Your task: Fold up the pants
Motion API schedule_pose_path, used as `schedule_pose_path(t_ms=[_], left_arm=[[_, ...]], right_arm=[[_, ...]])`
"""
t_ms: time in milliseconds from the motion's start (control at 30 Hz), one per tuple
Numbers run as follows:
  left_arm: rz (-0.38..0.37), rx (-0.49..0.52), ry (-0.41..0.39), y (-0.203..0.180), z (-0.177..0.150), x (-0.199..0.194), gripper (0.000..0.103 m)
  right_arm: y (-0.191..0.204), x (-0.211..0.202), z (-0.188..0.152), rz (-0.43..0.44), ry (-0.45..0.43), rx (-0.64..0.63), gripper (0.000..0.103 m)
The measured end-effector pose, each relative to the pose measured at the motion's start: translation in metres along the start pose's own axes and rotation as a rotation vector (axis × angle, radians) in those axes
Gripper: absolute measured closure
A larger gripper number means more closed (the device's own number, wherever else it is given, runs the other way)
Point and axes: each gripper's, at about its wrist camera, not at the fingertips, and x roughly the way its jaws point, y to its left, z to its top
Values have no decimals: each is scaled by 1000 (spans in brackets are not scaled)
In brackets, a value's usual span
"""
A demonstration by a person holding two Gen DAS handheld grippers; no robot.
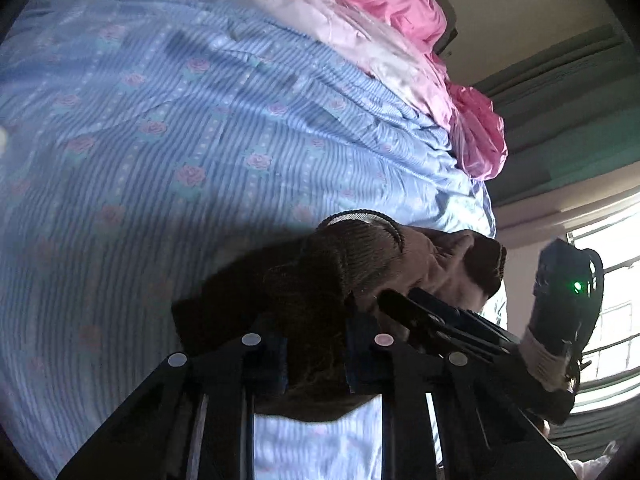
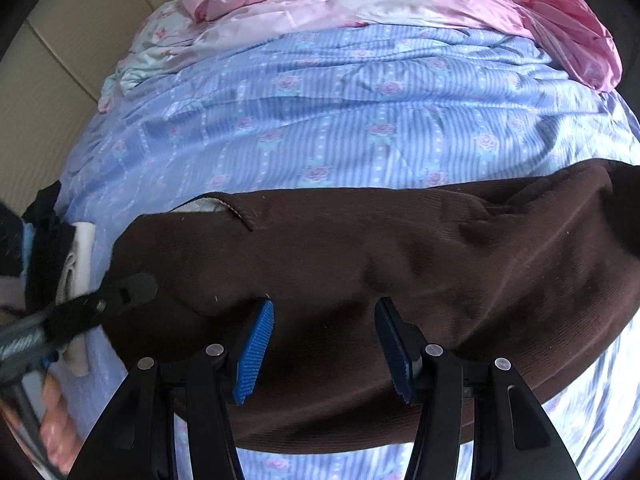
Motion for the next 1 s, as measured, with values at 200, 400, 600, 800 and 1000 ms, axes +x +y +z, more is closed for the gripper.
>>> schedule_pose_path(t_ms=[200, 400, 600, 800, 1000], left_arm=[[55, -23, -26, 5, -16, -14, 82], [87, -95, -4, 31, -10, 3, 82], [151, -38, 4, 29, -2, 16, 81], [183, -52, 23, 38, 0, 26, 77], [301, 8, 27, 28, 2, 24, 56]], right_arm=[[16, -5, -5, 19, -3, -32, 49], [33, 12, -3, 10, 10, -75, 49], [39, 35, 6, -16, 16, -107, 49], [42, 46, 19, -37, 8, -143, 49], [40, 44, 19, -32, 6, -155, 49]])
